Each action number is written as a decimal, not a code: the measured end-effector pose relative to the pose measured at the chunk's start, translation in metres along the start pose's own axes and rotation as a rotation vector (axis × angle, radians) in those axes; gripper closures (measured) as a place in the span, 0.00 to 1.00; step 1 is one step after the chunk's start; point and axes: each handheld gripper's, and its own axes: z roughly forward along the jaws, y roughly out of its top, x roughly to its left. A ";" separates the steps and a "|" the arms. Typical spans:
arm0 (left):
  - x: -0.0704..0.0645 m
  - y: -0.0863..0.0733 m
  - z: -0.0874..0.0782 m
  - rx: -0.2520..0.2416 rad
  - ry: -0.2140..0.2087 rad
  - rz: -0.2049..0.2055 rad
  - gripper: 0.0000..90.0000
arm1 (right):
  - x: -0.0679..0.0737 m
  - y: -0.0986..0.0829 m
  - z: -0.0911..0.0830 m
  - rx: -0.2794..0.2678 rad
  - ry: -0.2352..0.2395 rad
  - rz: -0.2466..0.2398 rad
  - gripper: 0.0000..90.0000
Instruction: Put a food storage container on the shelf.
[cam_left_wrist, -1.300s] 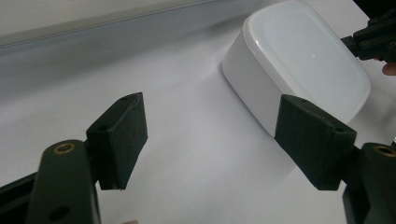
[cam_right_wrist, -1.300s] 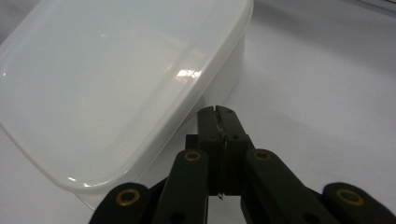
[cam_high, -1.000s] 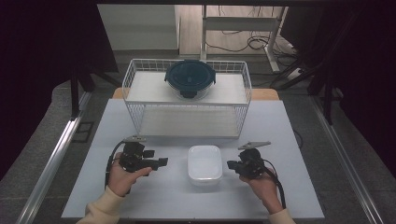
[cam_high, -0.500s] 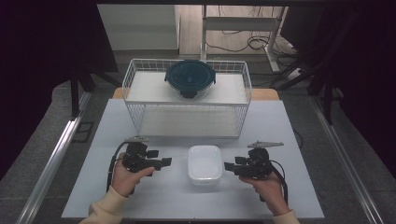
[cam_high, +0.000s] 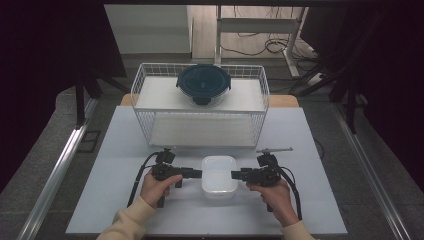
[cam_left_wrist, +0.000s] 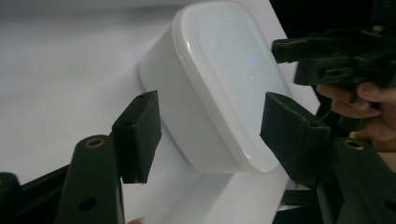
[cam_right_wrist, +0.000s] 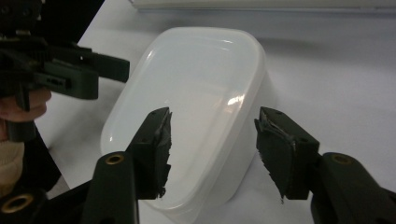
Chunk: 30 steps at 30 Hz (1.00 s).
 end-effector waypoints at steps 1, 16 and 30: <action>0.000 0.000 0.002 -0.002 -0.008 -0.002 0.44 | -0.002 0.000 0.001 0.002 0.007 0.009 0.52; 0.006 0.002 0.016 -0.002 -0.070 -0.094 0.74 | -0.016 -0.005 0.003 0.035 0.102 0.143 0.75; -0.006 -0.006 -0.002 -0.071 -0.068 -0.040 0.88 | 0.004 -0.005 -0.015 -0.022 0.084 0.076 0.89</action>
